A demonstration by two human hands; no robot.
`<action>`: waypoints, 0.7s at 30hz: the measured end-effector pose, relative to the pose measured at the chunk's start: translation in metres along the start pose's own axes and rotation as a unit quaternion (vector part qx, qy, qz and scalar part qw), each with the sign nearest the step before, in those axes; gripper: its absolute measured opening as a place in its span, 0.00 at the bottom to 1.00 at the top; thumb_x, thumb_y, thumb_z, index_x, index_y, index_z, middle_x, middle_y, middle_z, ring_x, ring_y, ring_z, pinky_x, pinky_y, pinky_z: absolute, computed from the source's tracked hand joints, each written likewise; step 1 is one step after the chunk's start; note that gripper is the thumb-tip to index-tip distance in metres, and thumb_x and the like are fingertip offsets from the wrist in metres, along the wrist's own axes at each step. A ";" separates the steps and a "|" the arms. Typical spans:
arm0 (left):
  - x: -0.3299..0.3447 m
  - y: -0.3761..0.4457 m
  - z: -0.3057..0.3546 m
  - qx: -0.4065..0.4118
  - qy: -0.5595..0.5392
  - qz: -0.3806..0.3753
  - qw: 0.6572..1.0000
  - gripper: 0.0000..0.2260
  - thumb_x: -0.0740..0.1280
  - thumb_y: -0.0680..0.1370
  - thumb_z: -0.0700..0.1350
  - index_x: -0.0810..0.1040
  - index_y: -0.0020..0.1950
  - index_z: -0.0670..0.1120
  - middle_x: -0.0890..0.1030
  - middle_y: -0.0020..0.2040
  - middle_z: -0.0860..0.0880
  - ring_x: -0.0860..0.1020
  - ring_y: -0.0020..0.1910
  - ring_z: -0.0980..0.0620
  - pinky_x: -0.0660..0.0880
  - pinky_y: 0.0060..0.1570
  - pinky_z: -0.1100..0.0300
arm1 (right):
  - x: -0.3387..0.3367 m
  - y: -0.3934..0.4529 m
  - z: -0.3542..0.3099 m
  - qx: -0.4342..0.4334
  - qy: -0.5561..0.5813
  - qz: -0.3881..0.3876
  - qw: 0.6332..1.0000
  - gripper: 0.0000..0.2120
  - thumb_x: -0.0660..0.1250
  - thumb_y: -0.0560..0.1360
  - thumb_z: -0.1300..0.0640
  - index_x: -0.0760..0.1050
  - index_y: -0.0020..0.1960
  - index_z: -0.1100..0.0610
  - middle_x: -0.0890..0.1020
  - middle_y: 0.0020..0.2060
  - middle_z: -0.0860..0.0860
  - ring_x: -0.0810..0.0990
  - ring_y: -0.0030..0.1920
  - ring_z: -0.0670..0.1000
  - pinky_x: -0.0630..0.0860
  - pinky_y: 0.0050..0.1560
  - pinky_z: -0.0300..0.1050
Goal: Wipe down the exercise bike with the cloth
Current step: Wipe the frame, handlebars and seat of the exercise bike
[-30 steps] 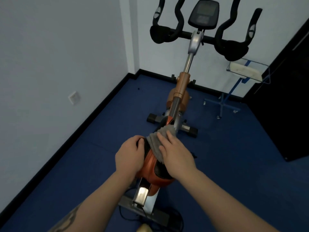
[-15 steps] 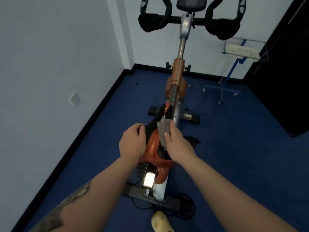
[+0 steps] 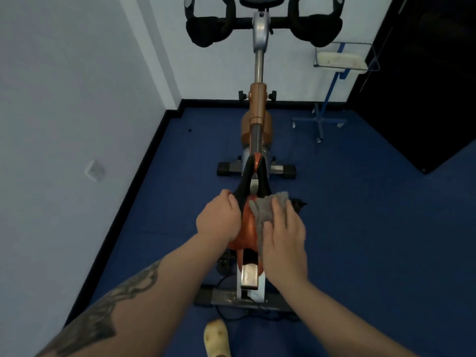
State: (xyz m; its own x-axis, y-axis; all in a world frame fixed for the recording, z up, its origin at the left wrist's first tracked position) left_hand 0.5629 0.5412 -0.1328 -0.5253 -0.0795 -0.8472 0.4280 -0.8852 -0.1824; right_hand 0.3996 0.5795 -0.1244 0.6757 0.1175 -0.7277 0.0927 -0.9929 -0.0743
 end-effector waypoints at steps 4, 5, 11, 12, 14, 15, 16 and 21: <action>-0.005 0.001 0.004 0.051 0.007 -0.016 0.999 0.14 0.49 0.84 0.45 0.72 0.56 0.45 0.77 0.45 0.48 0.76 0.43 0.45 0.70 0.40 0.53 | -0.003 0.049 0.008 0.152 0.078 0.008 0.985 0.18 0.48 0.83 0.50 0.68 0.69 0.45 0.75 0.65 0.50 0.73 0.55 0.51 0.71 0.53 0.50; -0.005 -0.001 0.002 0.058 -0.003 -0.011 0.998 0.14 0.49 0.84 0.45 0.73 0.56 0.44 0.77 0.44 0.48 0.77 0.44 0.45 0.70 0.40 0.54 | -0.004 0.056 0.012 0.192 0.094 -0.004 0.977 0.17 0.48 0.84 0.49 0.70 0.67 0.46 0.78 0.60 0.51 0.73 0.49 0.51 0.69 0.47 0.48; -0.006 -0.001 -0.002 0.088 -0.064 0.014 0.994 0.14 0.51 0.83 0.47 0.75 0.59 0.50 0.78 0.46 0.53 0.75 0.44 0.52 0.67 0.40 0.56 | 0.027 -0.033 -0.009 0.152 0.234 0.280 0.918 0.21 0.51 0.83 0.47 0.61 0.75 0.43 0.59 0.76 0.43 0.58 0.74 0.43 0.58 0.69 0.38; -0.006 0.000 -0.001 0.091 -0.068 0.013 0.993 0.14 0.51 0.83 0.47 0.75 0.58 0.50 0.78 0.45 0.53 0.76 0.44 0.51 0.67 0.40 0.55 | 0.033 -0.037 -0.013 0.155 0.257 0.308 0.903 0.21 0.51 0.83 0.46 0.59 0.76 0.43 0.56 0.77 0.42 0.56 0.75 0.41 0.56 0.68 0.35; -0.004 0.003 0.000 0.097 -0.072 0.004 0.993 0.13 0.51 0.83 0.47 0.75 0.56 0.50 0.79 0.44 0.51 0.77 0.44 0.49 0.67 0.39 0.55 | 0.031 -0.026 -0.006 0.190 0.323 0.350 0.858 0.22 0.52 0.84 0.47 0.59 0.77 0.47 0.60 0.76 0.45 0.60 0.74 0.43 0.60 0.69 0.37; -0.003 0.003 0.000 0.097 -0.075 0.003 0.992 0.13 0.51 0.83 0.47 0.75 0.56 0.50 0.79 0.44 0.51 0.77 0.44 0.49 0.66 0.38 0.55 | 0.027 -0.020 0.005 0.217 0.357 0.365 0.832 0.21 0.52 0.84 0.49 0.62 0.76 0.48 0.66 0.73 0.46 0.64 0.73 0.45 0.64 0.68 0.39; -0.002 0.003 0.000 0.099 -0.078 0.003 0.992 0.13 0.51 0.83 0.47 0.76 0.55 0.50 0.78 0.43 0.51 0.76 0.43 0.49 0.66 0.37 0.55 | 0.024 -0.016 0.016 0.238 0.387 0.376 0.808 0.20 0.52 0.84 0.48 0.64 0.75 0.48 0.70 0.70 0.46 0.69 0.70 0.46 0.67 0.65 0.38; -0.003 0.002 -0.001 0.099 -0.096 0.008 0.990 0.14 0.51 0.83 0.47 0.76 0.60 0.52 0.78 0.42 0.52 0.76 0.43 0.50 0.66 0.36 0.56 | 0.051 -0.034 -0.007 0.188 0.395 0.380 0.815 0.26 0.50 0.83 0.44 0.51 0.79 0.47 0.57 0.76 0.42 0.58 0.75 0.41 0.58 0.75 0.43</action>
State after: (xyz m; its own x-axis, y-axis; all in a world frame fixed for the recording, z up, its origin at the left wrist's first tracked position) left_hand 0.5662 0.5402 -0.1313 -0.6575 -0.1632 -0.7355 0.2947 -0.9542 -0.0517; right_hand 0.4361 0.6190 -0.1538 0.7071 -0.7071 -0.0055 -0.7026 -0.7016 -0.1184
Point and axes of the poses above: each hand's wrist, its own y-axis towards the middle knuckle, its own x-axis out of the palm, z = x × y, the point moved 7 cm from there along y, towards the middle knuckle
